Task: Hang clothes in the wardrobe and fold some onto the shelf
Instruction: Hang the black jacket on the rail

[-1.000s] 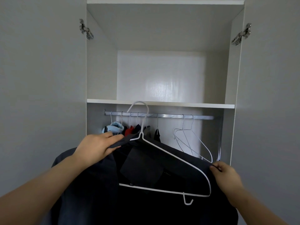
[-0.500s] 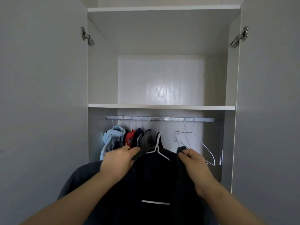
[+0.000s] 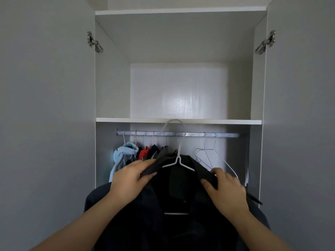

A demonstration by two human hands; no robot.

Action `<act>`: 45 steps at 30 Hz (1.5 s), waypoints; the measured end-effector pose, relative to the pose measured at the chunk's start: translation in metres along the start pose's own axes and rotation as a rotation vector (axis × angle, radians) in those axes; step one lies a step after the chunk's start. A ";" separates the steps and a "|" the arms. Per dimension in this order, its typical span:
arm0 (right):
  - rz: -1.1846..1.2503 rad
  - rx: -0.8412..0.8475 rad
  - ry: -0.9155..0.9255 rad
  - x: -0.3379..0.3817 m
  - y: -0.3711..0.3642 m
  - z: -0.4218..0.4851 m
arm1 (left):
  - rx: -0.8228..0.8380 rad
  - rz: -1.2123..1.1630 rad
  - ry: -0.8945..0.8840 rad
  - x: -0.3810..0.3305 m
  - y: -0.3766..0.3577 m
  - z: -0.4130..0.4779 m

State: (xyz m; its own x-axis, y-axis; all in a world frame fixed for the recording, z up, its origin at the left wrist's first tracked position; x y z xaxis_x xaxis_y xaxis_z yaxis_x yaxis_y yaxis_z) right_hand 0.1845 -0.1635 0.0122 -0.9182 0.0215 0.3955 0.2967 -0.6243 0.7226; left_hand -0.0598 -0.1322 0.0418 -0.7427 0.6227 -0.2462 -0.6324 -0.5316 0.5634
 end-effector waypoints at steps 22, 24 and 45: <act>0.379 0.291 -0.166 -0.033 -0.023 0.001 | 0.109 -0.036 0.230 -0.029 -0.036 0.008; 0.397 0.234 -0.219 -0.036 -0.023 0.004 | 0.275 -0.256 0.232 -0.043 -0.057 -0.007; 0.472 0.081 -0.292 -0.060 -0.011 0.010 | 0.600 -0.098 -0.083 -0.035 -0.089 -0.008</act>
State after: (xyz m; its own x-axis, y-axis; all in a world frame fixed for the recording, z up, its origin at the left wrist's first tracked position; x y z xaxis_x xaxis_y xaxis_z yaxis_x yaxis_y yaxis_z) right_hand 0.2388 -0.1500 -0.0135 -0.5738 -0.0236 0.8187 0.6875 -0.5572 0.4657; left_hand 0.0206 -0.1115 -0.0057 -0.6524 0.7078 -0.2709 -0.4453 -0.0688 0.8927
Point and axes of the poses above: each hand's wrist, its own z-axis towards the middle knuckle, its own y-axis out of the back of the hand, x = y × z, the point moved 7 cm from there along z, towards the middle knuckle, and after that the axes turned 1 degree about -x, right-handed, at the moved point
